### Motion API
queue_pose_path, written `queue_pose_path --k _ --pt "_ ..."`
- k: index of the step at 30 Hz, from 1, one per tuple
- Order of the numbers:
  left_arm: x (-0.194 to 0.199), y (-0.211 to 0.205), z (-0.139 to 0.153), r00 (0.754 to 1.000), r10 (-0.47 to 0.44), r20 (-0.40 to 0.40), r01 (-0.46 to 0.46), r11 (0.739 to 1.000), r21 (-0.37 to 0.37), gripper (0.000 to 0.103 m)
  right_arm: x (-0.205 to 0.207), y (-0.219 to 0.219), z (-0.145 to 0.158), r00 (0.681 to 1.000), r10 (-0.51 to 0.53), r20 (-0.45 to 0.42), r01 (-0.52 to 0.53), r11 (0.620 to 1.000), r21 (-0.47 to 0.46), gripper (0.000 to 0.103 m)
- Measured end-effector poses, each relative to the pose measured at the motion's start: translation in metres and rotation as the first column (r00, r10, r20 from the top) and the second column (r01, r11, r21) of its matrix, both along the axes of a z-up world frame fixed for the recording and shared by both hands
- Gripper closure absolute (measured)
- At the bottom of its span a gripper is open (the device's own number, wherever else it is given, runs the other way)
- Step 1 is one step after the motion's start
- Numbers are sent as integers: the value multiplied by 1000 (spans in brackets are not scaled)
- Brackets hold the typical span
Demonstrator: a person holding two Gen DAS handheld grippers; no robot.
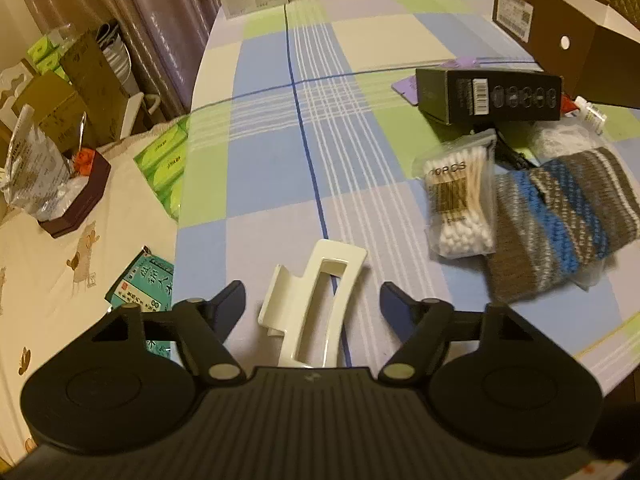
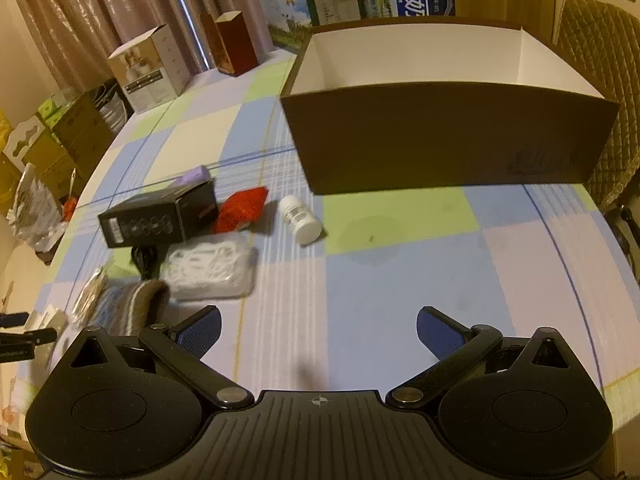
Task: Organize objects
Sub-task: 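Grasp the white hair clip with the left tool while the right tool grasps the white pill bottle, then carry clip and bottle into the brown box and open both tools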
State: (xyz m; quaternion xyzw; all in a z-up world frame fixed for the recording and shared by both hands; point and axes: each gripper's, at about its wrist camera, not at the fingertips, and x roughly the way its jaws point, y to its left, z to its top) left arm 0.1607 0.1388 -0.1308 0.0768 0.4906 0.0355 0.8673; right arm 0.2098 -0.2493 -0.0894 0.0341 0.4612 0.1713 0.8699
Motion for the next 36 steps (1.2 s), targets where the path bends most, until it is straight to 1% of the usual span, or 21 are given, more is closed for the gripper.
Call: queue_pose_path --k 1,2,5,9,11,13,14,16,18,21,25,27,30,34,35,36 --pt "1 1 -2 1000 2 -6 -2 1000 0 42 3 0 -1 1000 1 0 -1 1000 -1 2" --pt "3 2 -4 1000 4 -11 -4 1000 -1 51 7 -1 -2 1000 5 3 -5 1000 2 2" --pt "6 3 -7 1000 12 -19 -13 1000 -10 66 14 1 -4 1000 26 12 -26 1000 -1 2" --pt "7 2 -6 999 43 -9 -43 999 -14 67 24 6 -8 997 67 33 -66 998 -8 2" --pt "7 1 -2 998 70 1 -70 997 -30 67 29 9 -9 995 87 44 -87 996 -13 2" --pt "7 -1 4 996 92 10 -91 995 -40 67 35 12 -10 992 112 56 -111 994 -12 8" --pt "7 -2 7 995 101 15 -100 994 -42 67 39 14 -11 990 127 59 -126 992 -13 16" --pt "8 -5 13 992 121 26 -120 992 -50 67 47 18 -13 987 146 62 -145 989 -18 23" --pt "10 -7 19 989 145 32 -143 988 -63 67 56 23 -16 983 171 69 -170 985 -15 36" --pt "13 -10 27 983 178 40 -174 982 -74 67 69 28 -21 976 205 69 -204 979 -11 45" --pt "18 -12 33 974 221 42 -216 972 -90 67 86 36 -30 967 246 67 -245 969 -18 53" --pt "21 -15 36 971 236 42 -231 969 -91 67 94 40 -36 962 264 63 -263 964 -27 60" --pt "27 -21 38 967 252 37 -248 965 -86 67 105 45 -45 956 289 51 -287 957 -43 65" --pt "33 -29 42 965 258 42 -254 964 -84 67 115 50 -58 945 325 35 -323 944 -65 67" --pt "35 -32 44 965 260 43 -255 963 -85 67 117 51 -60 942 335 31 -332 941 -70 70" --pt "37 -34 44 965 260 44 -256 963 -85 67 118 52 -62 938 345 27 -342 937 -75 77"
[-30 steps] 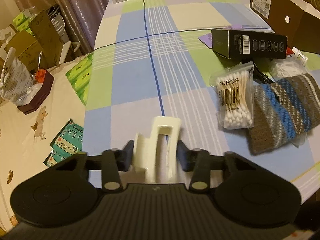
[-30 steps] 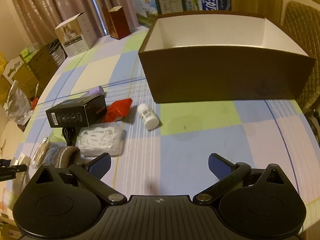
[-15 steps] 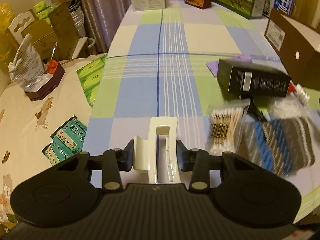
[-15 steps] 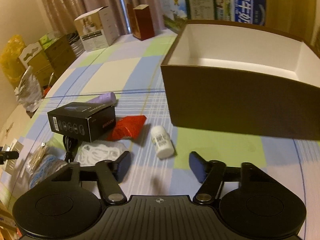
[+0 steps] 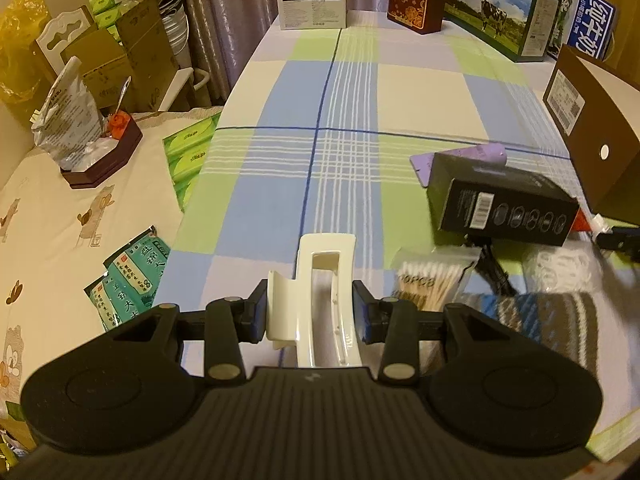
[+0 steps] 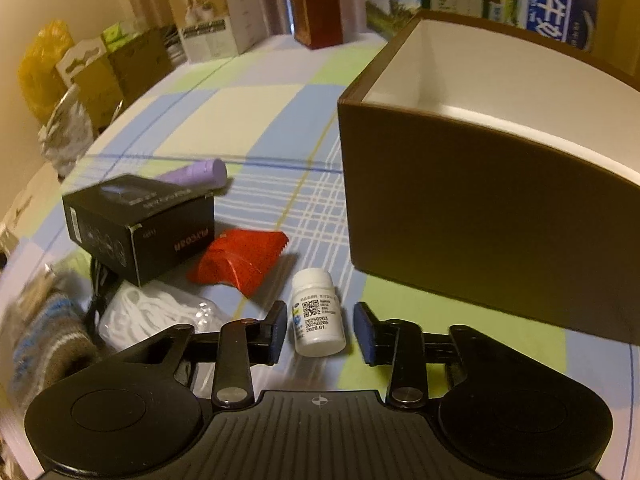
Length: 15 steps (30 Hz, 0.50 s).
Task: Organize objects
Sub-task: 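Carry clip and bottle into the brown box and open both tools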
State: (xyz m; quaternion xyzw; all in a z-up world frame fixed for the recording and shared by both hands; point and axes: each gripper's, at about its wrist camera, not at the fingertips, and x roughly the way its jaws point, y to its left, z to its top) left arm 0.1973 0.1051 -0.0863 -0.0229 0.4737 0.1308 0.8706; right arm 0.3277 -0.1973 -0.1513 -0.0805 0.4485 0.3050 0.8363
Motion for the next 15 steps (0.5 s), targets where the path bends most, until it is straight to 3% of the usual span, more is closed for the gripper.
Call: queue_pose_path --k 7,15 --pt "13 -23 11 1000 -14 3 14 1000 -5 67 -2 -9 9 999 49 -5 -49 998 27 79" --pt "35 -68 32 994 -92 52 94 995 -34 67 -12 -30 49 998 62 0 -61 989 132 79"
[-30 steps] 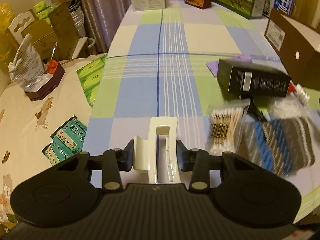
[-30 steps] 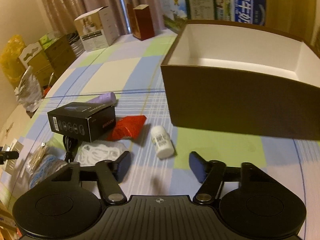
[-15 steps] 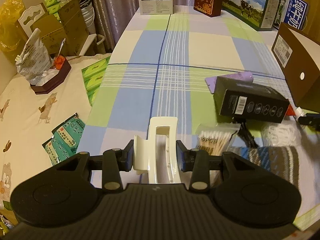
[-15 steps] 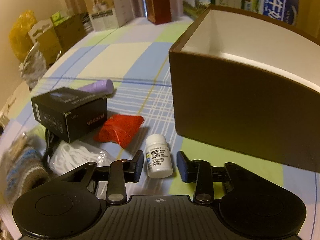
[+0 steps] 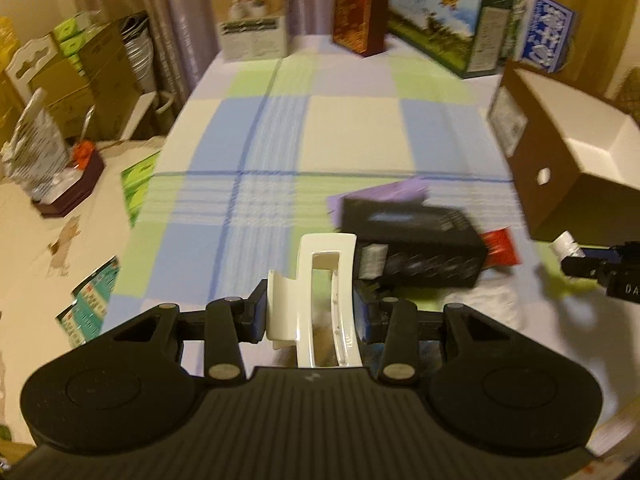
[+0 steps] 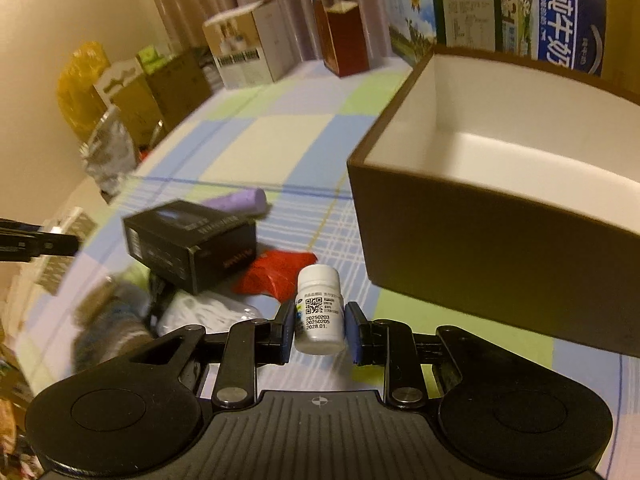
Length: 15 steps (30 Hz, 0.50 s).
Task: Organize objects
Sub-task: 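Carry clip and bottle into the brown box and open both tools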
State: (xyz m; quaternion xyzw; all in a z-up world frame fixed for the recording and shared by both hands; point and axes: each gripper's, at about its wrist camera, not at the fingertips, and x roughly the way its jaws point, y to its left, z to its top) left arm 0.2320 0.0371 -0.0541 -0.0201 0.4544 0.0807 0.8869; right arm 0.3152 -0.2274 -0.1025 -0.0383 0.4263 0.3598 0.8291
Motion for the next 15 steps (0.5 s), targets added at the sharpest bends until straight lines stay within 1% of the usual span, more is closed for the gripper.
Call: queue_pose_path --k 7,15 --pt "22 -50 21 994 -104 44 105 994 -27 67 -6 -28 37 999 -25 21 23 996 85 79" --pt "54 -111 39 969 -232 84 238 970 -57 67 4 -70 71 992 -116 45 108 983 147 79"
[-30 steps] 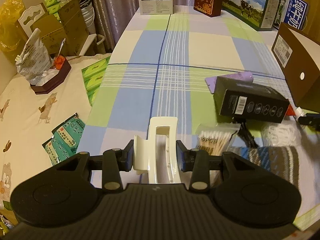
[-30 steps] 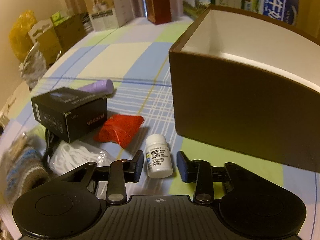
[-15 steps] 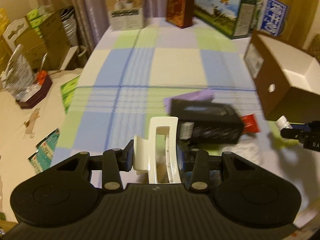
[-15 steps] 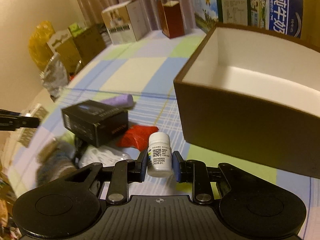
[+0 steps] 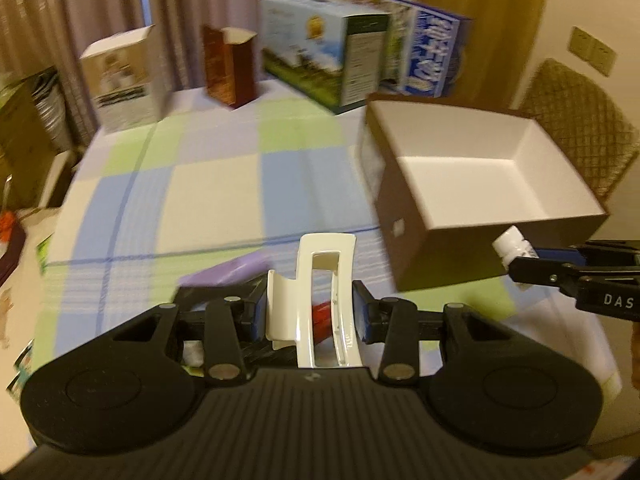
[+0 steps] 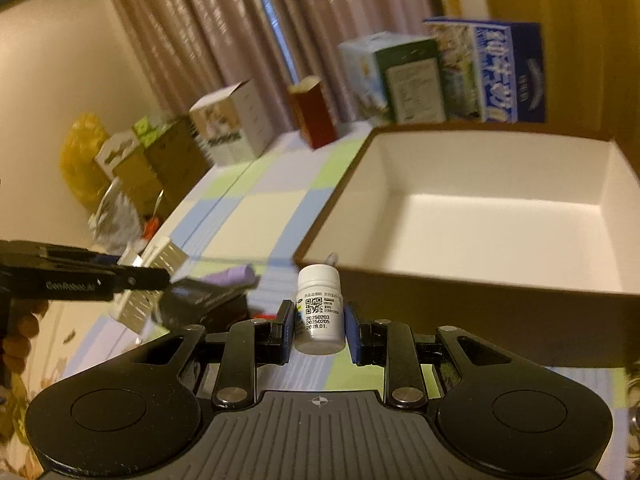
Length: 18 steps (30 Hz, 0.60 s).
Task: Organize objects
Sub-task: 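Carry clip and bottle into the brown box and open both tools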
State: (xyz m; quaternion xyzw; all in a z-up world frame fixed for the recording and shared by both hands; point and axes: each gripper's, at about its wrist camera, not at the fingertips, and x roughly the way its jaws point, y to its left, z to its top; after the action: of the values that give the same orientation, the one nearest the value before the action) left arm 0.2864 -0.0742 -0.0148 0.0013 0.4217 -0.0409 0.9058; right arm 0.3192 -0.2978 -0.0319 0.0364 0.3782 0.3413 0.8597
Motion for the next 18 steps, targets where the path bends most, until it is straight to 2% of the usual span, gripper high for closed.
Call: queue_pose_path --k 5,12,18 --pt "26 -41 7 997 -70 18 70 997 -13 67 16 -28 16 998 -64 30 63 998 8 79" --pt "71 -99 16 988 -144 48 146 989 -27 67 50 -62 22 988 -148 45 149 989 -10 79" --pt "111 -140 7 986 -169 13 169 985 -42 67 82 -85 15 980 -195 25 196 980 -45 79"
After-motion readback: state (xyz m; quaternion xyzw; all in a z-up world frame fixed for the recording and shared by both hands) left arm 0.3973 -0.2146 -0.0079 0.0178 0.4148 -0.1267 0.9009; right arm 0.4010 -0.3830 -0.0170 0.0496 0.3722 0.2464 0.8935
